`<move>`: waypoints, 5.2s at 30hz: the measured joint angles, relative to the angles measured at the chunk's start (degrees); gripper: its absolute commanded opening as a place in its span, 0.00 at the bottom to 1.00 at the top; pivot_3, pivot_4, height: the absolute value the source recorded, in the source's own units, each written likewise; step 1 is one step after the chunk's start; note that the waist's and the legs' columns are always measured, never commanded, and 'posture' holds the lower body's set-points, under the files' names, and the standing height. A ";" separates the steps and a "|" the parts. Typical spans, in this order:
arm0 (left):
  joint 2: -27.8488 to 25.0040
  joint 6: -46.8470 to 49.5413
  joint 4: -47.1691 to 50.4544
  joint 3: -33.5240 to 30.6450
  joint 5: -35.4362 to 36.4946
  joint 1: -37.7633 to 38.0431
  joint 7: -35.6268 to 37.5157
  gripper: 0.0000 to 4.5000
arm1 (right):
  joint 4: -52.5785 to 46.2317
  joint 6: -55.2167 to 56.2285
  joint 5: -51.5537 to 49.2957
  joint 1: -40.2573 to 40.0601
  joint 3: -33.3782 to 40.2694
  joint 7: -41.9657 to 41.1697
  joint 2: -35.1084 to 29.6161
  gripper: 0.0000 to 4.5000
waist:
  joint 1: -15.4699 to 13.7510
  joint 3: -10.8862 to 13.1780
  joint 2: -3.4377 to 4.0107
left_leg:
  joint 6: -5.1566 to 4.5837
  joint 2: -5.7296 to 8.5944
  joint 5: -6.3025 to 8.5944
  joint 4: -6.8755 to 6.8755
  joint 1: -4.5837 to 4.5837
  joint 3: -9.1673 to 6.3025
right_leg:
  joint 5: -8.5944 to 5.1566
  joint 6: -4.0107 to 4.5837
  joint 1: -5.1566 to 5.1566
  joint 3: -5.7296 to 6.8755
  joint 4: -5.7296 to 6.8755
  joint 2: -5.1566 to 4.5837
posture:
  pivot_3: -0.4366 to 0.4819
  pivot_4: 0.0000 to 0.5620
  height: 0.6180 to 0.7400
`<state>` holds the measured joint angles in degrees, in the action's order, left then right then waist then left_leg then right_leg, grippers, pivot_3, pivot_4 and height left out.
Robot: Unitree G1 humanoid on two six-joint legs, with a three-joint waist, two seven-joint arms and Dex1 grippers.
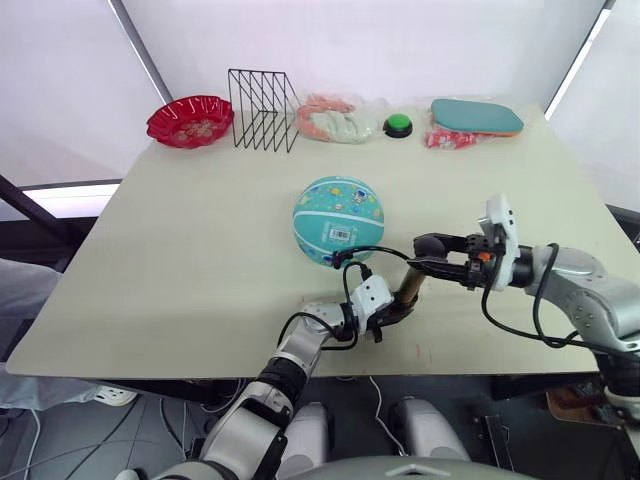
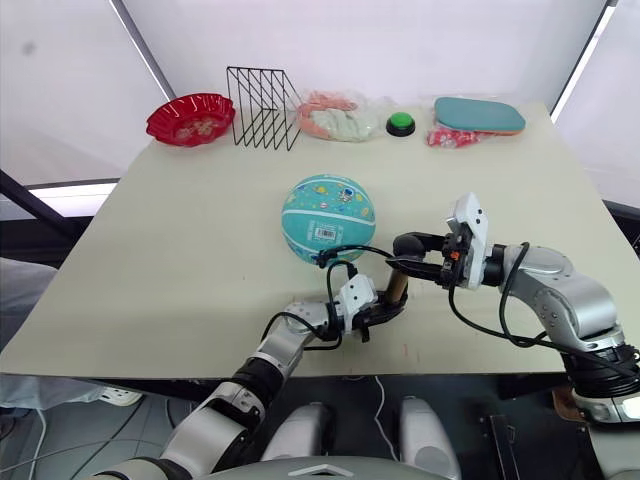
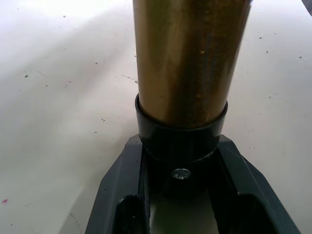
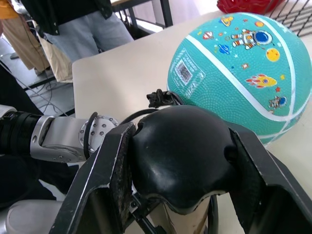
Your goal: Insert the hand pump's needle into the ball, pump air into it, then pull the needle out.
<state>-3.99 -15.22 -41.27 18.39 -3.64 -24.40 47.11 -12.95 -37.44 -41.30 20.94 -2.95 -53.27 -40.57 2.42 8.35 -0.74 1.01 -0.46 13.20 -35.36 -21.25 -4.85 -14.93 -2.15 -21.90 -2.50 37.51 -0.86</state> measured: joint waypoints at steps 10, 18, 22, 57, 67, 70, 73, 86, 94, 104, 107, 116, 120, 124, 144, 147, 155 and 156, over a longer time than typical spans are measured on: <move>0.55 -0.66 -0.16 0.09 1.28 -1.08 1.27 0.23 | -4.90 -15.00 -14.84 8.80 11.37 3.93 -7.04 0.45 | -0.83 0.62 -0.11 | -0.01 0.17 -0.01 -0.22 -0.92 -0.09 | 0.09 -0.11 -0.76 0.04 -0.01 -0.15 | 0.48 0.27 1.00; 0.77 -1.47 -1.15 0.09 1.59 -1.46 1.50 0.23 | -1.65 -21.18 -22.93 17.83 16.88 7.33 -11.46 0.45 | -1.09 0.97 -0.04 | -0.02 0.16 -0.01 -0.41 -1.07 -0.13 | 0.09 -0.12 -0.81 0.09 0.05 -0.15 | 0.48 0.27 1.00; 0.83 -1.55 -1.40 0.10 1.59 -1.53 1.46 0.23 | -0.95 -20.97 -22.52 17.62 16.89 7.33 -11.16 0.45 | -1.19 0.97 -0.04 | -0.02 0.15 -0.01 -0.45 -1.07 -0.12 | 0.10 -0.12 -0.81 0.09 0.10 -0.14 | 0.48 0.27 1.00; 0.71 -0.36 -0.35 -0.31 1.63 -0.37 0.43 0.23 | 0.90 -4.45 -4.95 4.06 4.75 7.27 3.35 0.45 | -0.25 0.38 0.06 | 0.00 0.10 -0.02 -0.12 -0.75 -0.02 | 0.03 -0.02 -0.76 -0.03 0.16 -0.07 | 0.48 0.27 1.00; 1.09 -1.56 -0.80 -0.29 1.70 -1.06 0.49 0.23 | -1.26 -18.94 -21.82 19.10 15.84 11.32 -7.73 0.45 | -0.92 1.08 0.06 | -0.01 0.17 -0.02 -0.28 -1.01 -0.13 | 0.06 -0.04 -0.83 0.08 0.11 -0.15 | 0.48 0.27 1.00; 1.12 -1.91 -1.02 -0.30 1.71 -1.28 0.52 0.23 | 0.61 -21.64 -23.48 20.78 15.85 12.53 -8.68 0.45 | -0.92 1.13 0.02 | -0.01 0.16 -0.02 -0.38 -1.25 -0.12 | 0.07 -0.05 -1.03 0.08 0.14 -0.15 | 0.48 0.27 1.00; 1.22 -2.24 -1.15 -0.23 1.70 -1.30 0.56 0.23 | 0.44 -21.65 -23.15 20.66 15.85 12.60 -8.67 0.45 | -1.08 1.13 0.03 | -0.01 0.16 -0.02 -0.55 -1.47 -0.13 | 0.13 0.01 -1.20 0.09 0.22 -0.15 | 0.48 0.27 1.00; -0.36 -1.07 -0.89 -0.36 0.41 0.27 -0.12 0.23 | -4.59 -8.98 -13.22 5.91 9.60 8.45 -1.09 0.45 | 0.33 0.08 -0.03 | -0.02 -0.05 0.00 -0.19 -0.45 0.07 | 0.02 -0.02 -0.24 -0.07 0.18 0.05 | 0.48 0.27 1.00; -0.42 0.52 0.20 -0.38 0.43 1.19 -0.35 0.23 | 0.48 3.92 0.52 0.31 -1.66 5.99 6.74 0.45 | 0.39 -0.73 0.15 | -0.02 -0.14 0.00 0.07 0.14 0.03 | -0.07 0.13 -0.03 -0.05 0.13 0.18 | 0.48 0.27 1.00; -0.35 0.96 0.34 -0.37 0.48 1.31 -0.57 0.23 | 1.56 4.37 2.62 -1.16 -1.28 4.61 7.02 0.45 | 0.39 -0.59 0.07 | 0.01 -0.13 0.02 0.17 0.39 0.02 | -0.11 0.18 0.21 -0.03 0.06 0.13 | 0.48 0.27 1.00; -0.10 0.20 0.72 -0.37 0.97 1.23 -0.09 0.23 | -0.10 -2.90 -1.62 0.52 1.96 5.30 4.21 0.45 | -0.05 -0.02 -0.01 | 0.01 -0.06 0.01 0.14 0.11 -0.03 | -0.10 0.16 0.02 0.03 0.04 0.05 | 0.48 0.27 1.00; 0.67 -1.05 1.09 -0.10 1.61 0.89 0.59 0.23 | -4.10 -19.86 -21.59 14.09 15.86 10.97 -5.82 0.45 | -0.94 0.63 -0.05 | -0.01 0.20 -0.01 -0.13 -0.90 -0.12 | 0.01 -0.01 -0.78 0.06 0.09 -0.19 | 0.48 0.27 1.00; 0.65 -1.31 0.99 -0.06 1.61 0.86 0.60 0.23 | -2.44 -23.06 -26.05 17.97 18.01 13.62 -7.86 0.45 | -1.01 0.68 0.00 | -0.01 0.19 -0.01 -0.12 -0.87 -0.05 | 0.01 -0.01 -0.79 0.00 0.10 -0.18 | 0.48 0.27 1.00; 0.78 -1.48 0.69 0.12 1.67 0.69 0.66 0.23 | -1.72 -23.31 -26.00 17.52 18.12 13.71 -8.77 0.45 | -1.34 0.70 -0.06 | -0.01 0.17 -0.01 -0.10 -0.87 -0.06 | 0.01 -0.01 -0.78 0.02 0.08 -0.15 | 0.48 0.27 1.00; -0.72 0.20 0.32 -0.39 0.44 2.12 0.00 0.23 | 6.97 7.37 2.52 -1.63 -2.83 3.01 10.24 0.45 | 1.12 -0.87 -0.06 | 0.01 -0.17 0.02 0.30 0.56 0.02 | -0.21 0.29 0.37 0.01 0.07 0.15 | 0.48 0.27 1.00; -0.90 0.51 0.78 -0.42 0.46 2.17 -0.02 0.23 | 6.49 7.52 3.08 -1.63 -2.80 2.50 9.97 0.45 | 1.18 -0.96 -0.02 | 0.02 -0.15 0.02 0.30 0.55 0.01 | -0.21 0.28 0.35 0.01 0.07 0.14 | 0.48 0.27 1.00; -0.23 0.09 1.59 -0.31 0.61 1.94 0.43 0.23 | 0.41 -4.93 -3.70 -0.21 3.82 3.78 2.97 0.45 | 0.11 -0.04 0.14 | 0.03 -0.01 0.02 0.26 0.11 -0.06 | -0.20 0.23 0.03 0.08 0.00 -0.01 | 0.48 0.27 1.00; 0.41 0.00 1.59 -0.24 0.75 1.59 0.45 0.23 | -0.47 -8.46 -7.02 2.17 6.09 4.54 0.69 0.45 | -0.20 0.16 0.35 | 0.02 0.10 0.02 0.07 -0.36 -0.07 | -0.16 0.08 -0.33 0.08 0.02 -0.10 | 0.48 0.27 1.00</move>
<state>-3.58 -15.22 -39.69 18.15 -2.89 -22.81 47.56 -13.42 -45.90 -48.31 23.11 3.14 -48.72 -39.88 2.22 8.50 -0.39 1.04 -0.36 13.21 -35.29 -21.61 -4.92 -15.09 -2.08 -22.23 -2.42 37.54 -0.96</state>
